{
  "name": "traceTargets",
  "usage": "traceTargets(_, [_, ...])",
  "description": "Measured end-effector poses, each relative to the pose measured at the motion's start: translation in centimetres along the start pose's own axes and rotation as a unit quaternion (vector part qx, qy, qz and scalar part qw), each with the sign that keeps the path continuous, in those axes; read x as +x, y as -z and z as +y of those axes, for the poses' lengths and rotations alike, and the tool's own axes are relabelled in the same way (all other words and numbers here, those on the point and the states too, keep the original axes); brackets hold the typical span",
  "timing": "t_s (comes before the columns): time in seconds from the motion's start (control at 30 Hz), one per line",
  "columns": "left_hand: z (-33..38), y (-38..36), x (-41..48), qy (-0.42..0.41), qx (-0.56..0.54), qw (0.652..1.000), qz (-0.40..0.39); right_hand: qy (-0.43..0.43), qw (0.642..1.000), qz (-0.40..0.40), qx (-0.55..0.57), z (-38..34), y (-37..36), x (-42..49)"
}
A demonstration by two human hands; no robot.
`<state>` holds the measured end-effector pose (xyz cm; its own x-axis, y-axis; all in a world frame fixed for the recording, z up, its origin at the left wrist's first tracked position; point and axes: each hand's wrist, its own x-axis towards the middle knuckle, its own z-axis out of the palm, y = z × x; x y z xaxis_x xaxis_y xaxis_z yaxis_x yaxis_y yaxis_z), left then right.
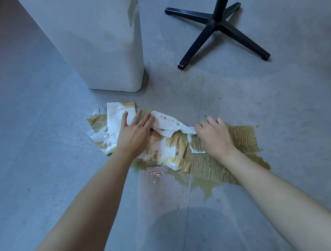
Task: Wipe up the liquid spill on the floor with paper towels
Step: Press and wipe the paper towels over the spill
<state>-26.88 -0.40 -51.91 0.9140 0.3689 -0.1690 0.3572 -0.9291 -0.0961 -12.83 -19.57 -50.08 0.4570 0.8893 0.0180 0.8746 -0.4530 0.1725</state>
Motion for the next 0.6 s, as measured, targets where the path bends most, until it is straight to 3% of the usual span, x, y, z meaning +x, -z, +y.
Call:
traceTargets(0.17, [0.2,0.1,-0.5,-0.018,-0.010,1.000,0.015,-0.017,1.000,0.020,0.014,-0.5,-0.1,0.4])
traceTargets(0.33, [0.1,0.4,-1.3,0.011,-0.051,0.996,0.075,0.009,0.999,-0.029,0.027,-1.1,0.0,0.1])
traceTargets(0.47, [-1.1,0.0,-2.2,0.086,-0.069,0.983,0.147,0.013,0.996,-0.090,0.020,-1.2,0.3,0.2])
traceTargets(0.6, [-2.8,0.1,-3.6,0.226,-0.141,0.950,0.160,-0.025,0.997,-0.067,0.034,-1.1,0.9,0.2])
